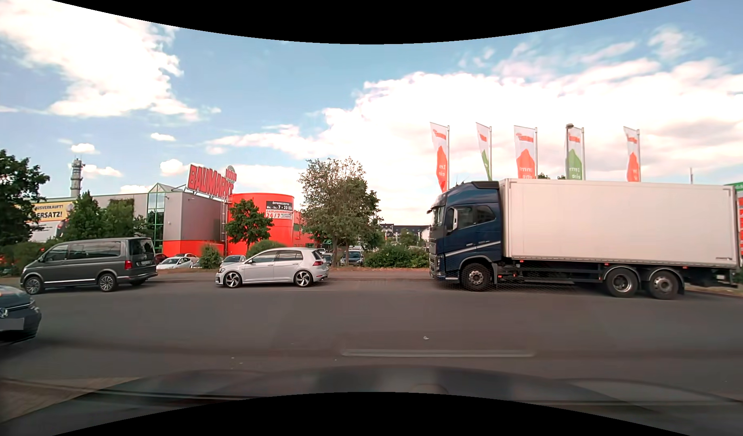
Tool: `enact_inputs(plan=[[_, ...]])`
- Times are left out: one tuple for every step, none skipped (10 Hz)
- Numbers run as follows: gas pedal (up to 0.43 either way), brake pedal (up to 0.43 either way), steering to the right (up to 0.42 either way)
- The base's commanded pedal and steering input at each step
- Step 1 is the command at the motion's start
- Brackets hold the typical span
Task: Follow the waypoints while adhering to traffic rules and regulations
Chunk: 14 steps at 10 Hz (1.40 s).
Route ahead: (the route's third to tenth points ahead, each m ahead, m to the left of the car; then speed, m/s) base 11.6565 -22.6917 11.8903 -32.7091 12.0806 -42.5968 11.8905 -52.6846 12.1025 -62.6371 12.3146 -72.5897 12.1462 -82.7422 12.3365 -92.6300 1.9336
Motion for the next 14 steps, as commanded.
enact_inputs(plan=[[0.0,0.0,0.092],[0.0,0.073,0.111],[0.0,0.152,0.137],[0.0,0.159,0.162],[0.0,0.165,0.195],[0.0,0.165,0.218],[0.0,0.165,0.245],[0.0,0.152,0.276],[0.0,0.098,0.305],[0.0,0.061,0.331],[0.0,0.006,0.354],[0.0,0.0,0.377],[0.0,0.0,0.399],[0.0,0.0,0.415]])
